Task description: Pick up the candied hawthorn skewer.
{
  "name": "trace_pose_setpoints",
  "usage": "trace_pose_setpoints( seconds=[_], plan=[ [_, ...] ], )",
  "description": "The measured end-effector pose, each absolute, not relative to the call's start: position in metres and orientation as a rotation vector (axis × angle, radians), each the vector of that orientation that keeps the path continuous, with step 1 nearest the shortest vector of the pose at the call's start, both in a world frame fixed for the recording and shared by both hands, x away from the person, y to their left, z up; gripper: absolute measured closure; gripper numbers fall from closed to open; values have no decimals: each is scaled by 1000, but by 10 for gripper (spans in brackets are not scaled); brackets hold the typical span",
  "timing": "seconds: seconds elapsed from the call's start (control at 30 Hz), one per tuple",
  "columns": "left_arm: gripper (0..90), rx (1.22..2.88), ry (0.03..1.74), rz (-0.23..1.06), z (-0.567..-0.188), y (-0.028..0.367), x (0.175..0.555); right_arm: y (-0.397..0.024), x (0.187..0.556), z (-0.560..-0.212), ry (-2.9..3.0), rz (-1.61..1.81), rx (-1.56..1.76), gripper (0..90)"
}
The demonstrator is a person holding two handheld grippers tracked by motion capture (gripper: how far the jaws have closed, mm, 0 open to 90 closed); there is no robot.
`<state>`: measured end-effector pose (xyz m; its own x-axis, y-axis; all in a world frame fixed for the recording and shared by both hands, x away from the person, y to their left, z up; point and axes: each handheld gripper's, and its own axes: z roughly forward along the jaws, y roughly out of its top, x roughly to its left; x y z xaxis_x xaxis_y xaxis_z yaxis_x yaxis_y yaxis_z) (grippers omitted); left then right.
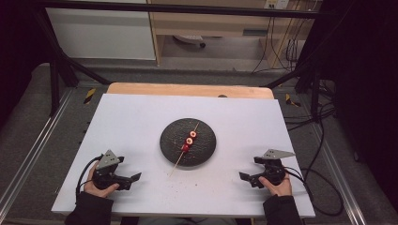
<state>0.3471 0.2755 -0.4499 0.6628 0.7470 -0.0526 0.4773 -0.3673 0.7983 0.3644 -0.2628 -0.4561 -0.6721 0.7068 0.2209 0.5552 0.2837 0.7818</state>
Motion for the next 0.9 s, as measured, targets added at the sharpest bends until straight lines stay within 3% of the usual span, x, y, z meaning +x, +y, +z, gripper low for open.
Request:
trace_pose_setpoints(
  seconds=[0.9],
  plan=[
    [38,2065,913,403,-441,256,345,-264,363,-454,2372,1351,1167,7]
  ],
)
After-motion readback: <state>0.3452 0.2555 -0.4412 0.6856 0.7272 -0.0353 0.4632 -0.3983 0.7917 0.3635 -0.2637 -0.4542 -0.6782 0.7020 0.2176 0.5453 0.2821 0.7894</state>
